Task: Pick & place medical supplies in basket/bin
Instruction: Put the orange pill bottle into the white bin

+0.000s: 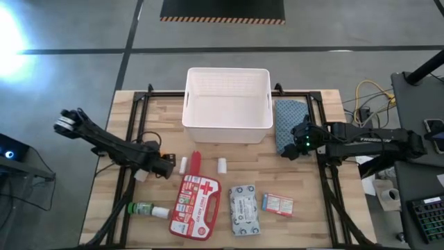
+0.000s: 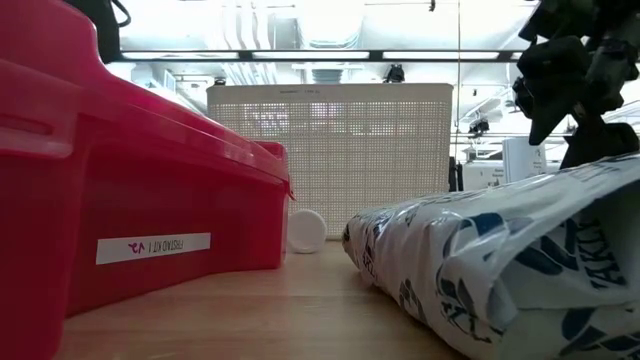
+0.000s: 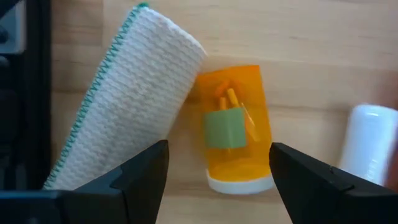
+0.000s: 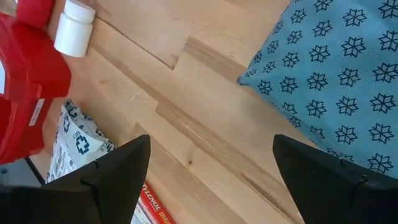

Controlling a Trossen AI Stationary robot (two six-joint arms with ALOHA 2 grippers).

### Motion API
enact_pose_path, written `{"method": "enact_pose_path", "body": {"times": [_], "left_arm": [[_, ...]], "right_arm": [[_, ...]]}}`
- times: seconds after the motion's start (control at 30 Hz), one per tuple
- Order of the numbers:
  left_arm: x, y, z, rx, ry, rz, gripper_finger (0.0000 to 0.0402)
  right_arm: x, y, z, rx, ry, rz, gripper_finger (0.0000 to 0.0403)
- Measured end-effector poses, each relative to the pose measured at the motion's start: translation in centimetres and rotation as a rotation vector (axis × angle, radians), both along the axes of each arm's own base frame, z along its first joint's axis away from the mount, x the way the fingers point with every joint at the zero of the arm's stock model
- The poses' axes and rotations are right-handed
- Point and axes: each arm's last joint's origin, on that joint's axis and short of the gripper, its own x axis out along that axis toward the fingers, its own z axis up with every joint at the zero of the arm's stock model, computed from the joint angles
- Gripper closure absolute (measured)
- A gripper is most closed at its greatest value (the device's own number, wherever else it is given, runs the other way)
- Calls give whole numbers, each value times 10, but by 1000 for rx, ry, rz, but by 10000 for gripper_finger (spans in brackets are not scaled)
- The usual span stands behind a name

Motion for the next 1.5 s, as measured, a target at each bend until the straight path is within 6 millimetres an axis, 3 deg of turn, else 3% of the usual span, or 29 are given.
{"method": "enact_pose_path", "body": {"times": [0.6,1.03,1.27,1.5], "left_arm": [[27,-10,-36,34,77,-8,152],[22,-4,-11,172,104,-10,162],[20,8,-16,183,142,12,162],[31,37,-21,180,151,-64,162]], "right_arm": [[0,0,-1,-1,2,2,73],[0,0,-1,-1,7,4,73],[-1,0,-1,-10,10,10,74],[-1,-1,-2,-29,15,10,74]]}}
